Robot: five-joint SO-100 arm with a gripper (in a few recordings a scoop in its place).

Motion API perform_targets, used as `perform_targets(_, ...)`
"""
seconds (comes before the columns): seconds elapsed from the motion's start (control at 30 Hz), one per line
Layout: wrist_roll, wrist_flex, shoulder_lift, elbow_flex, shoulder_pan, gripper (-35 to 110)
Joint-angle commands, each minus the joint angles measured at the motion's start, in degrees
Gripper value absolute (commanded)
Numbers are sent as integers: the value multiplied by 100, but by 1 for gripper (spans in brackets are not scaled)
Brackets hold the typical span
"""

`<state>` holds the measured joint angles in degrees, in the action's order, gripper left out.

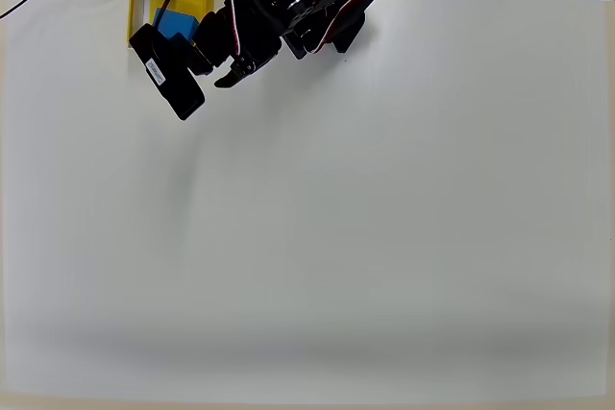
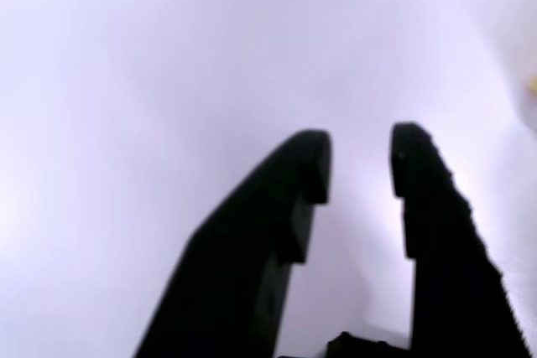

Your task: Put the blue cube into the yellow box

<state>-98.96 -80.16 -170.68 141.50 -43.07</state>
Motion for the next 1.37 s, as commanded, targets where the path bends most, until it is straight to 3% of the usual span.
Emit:
perform_targets(0.0, -26, 114, -211, 264, 1204, 2)
perform_targets(0.37, 510, 545, -896, 1670, 3621, 0)
perform_targets(0.63, 255, 237, -2074, 2769, 3832, 0)
perform_targets(0.87, 211, -79, -2074, 3173, 4113, 0)
perform_targets(1.07, -9, 316, -2057, 3867, 4034, 0)
perform_targets(1.33, 404, 237, -2065, 3867, 4157, 1)
